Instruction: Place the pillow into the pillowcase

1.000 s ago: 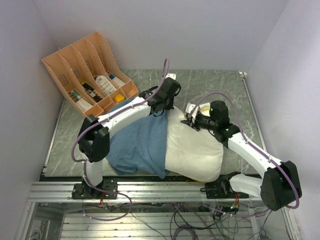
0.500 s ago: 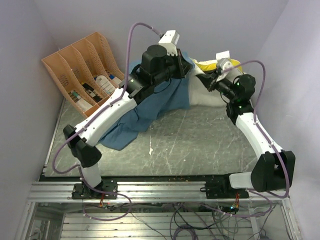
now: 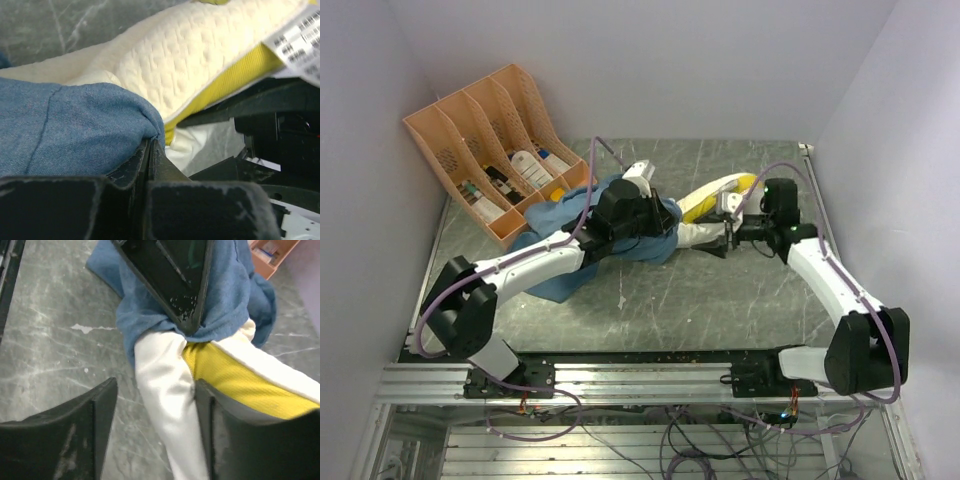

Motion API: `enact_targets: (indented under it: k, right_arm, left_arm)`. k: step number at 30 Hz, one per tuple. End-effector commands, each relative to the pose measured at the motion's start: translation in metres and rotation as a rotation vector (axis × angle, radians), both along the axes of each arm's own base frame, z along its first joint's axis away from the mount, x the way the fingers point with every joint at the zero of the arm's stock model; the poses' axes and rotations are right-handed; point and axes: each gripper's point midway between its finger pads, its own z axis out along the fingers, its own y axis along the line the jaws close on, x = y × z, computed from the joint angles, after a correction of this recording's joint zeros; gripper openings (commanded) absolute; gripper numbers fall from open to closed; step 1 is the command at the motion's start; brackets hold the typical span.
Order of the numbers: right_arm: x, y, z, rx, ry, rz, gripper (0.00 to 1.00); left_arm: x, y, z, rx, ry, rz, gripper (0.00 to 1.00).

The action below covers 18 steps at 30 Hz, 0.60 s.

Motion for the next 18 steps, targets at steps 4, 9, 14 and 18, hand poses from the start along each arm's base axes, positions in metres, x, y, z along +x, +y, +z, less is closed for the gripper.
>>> enact_targets:
  k: [4, 9, 14, 18]
  right_arm:
    - [-0.067, -0.021, 0.074, -0.046, -0.076, 0.226, 0.8]
    - [-0.038, -0.023, 0.12, -0.062, -0.171, 0.124, 0.94]
    - [0.014, -0.017, 0.077, -0.194, -0.158, -0.099, 1.0]
    - [0.013, -0.009, 0.005, -0.406, -0.002, -0.131, 0.95]
  left_arm:
    - [-0.001, 0.005, 0.047, -0.105, -0.089, 0.007, 0.07]
    - [-0.009, 0.015, 0.059, -0.119, -0.112, 0.018, 0.07]
    - [-0.012, 0.017, 0.063, -0.127, -0.113, 0.013, 0.07]
    - [-0.014, 0.015, 0.075, -0.139, -0.127, -0.003, 0.07]
